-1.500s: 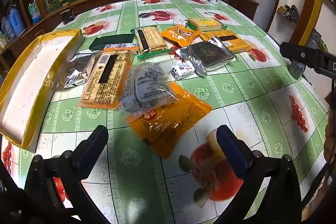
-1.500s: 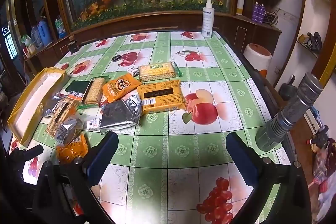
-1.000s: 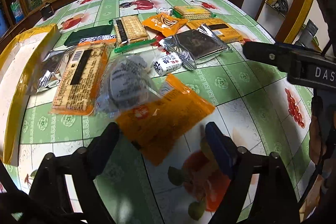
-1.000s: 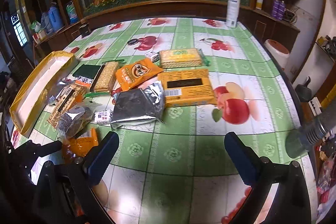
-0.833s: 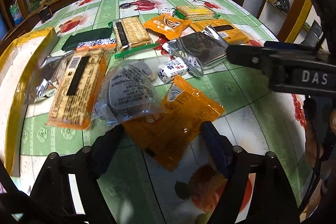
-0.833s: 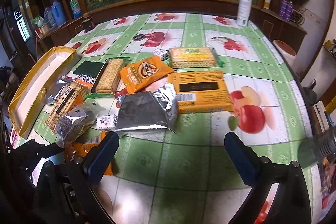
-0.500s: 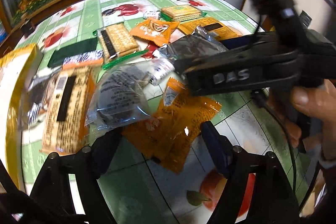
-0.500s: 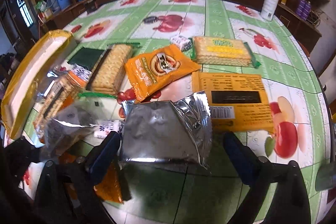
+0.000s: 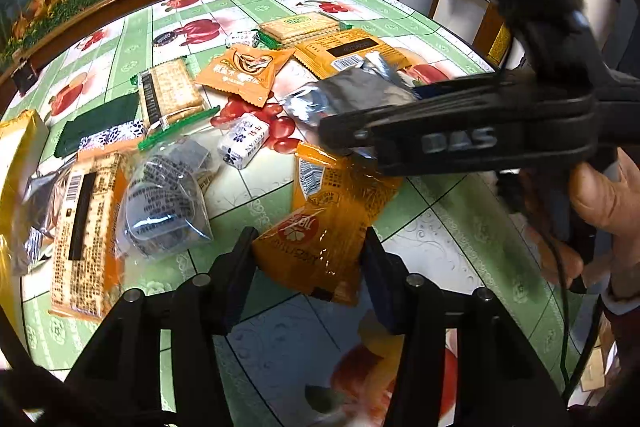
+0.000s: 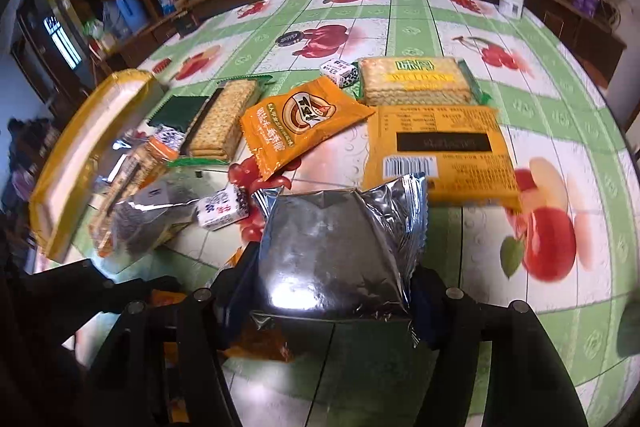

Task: Organize snacks
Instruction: 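Grasp a silver foil bag with the right tool while the left tool grasps an orange snack bag, then carry both held bags over the yellow-rimmed tray with both tools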

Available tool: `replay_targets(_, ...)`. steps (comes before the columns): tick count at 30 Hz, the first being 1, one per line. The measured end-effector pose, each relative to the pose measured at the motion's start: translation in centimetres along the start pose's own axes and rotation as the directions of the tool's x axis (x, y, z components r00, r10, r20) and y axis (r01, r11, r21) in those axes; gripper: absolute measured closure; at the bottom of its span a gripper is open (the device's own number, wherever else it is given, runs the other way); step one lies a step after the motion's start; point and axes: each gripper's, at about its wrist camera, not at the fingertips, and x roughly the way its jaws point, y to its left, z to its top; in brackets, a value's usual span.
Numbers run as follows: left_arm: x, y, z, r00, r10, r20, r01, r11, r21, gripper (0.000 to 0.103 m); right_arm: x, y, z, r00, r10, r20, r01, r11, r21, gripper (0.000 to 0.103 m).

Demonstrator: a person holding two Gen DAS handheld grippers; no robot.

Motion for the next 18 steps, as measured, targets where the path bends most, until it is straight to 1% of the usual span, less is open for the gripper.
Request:
replay_targets(4,-0.5,-0.8,-0.6,1.0,0.001,0.007,-0.001,1.0,0.009,0.06,-1.8,-0.6,-1.1,1.0,0.012,0.023,-0.013,1.0,0.022,0.036)
replay_targets(5,-0.9,-0.9,-0.9,1.0,0.005,0.014,-0.005,1.0,0.006,0.083,-2.4,-0.7,-1.4,0.999,0.016,0.034,-0.017,0.999,0.029,0.036)
replay_targets(6,-1.2,-0.9,-1.0,1.0,0.006,0.014,-0.006,1.0,-0.013,0.099,-3.1,-0.8,-1.7,0.999,0.022,0.048,-0.023,0.999,0.035,0.037)
replay_targets(8,-2.2,-0.5,-1.6,0.999,0.03,0.026,-0.029,0.998,-0.065,0.099,-4.3,-0.9,-2.2,0.997,0.027,0.072,-0.03,0.999,0.039,0.037)
replay_targets(11,-3.7,-0.2,-2.3,0.991,0.124,0.042,-0.119,0.986,-0.117,0.099,-6.3,-0.4,-3.0,0.993,0.035,0.109,-0.04,0.998,0.039,0.037)
replay_targets(12,-4.1,0.0,-2.6,0.99,0.135,0.047,-0.128,0.983,-0.13,0.099,-6.9,-0.1,-3.3,0.992,0.037,0.121,-0.041,0.999,0.031,0.037)
replay_targets(15,-5.7,0.6,-3.5,0.987,0.139,0.075,-0.123,0.976,-0.181,0.1,-8.5,0.6,-4.2,0.989,0.034,0.141,-0.037,0.999,0.018,0.037)
replay_targets(18,-7.8,1.3,-4.6,0.984,0.129,0.122,-0.099,0.97,-0.223,0.1,-9.9,1.0,-5.0,0.986,0.037,0.161,-0.041,0.999,0.022,0.037)
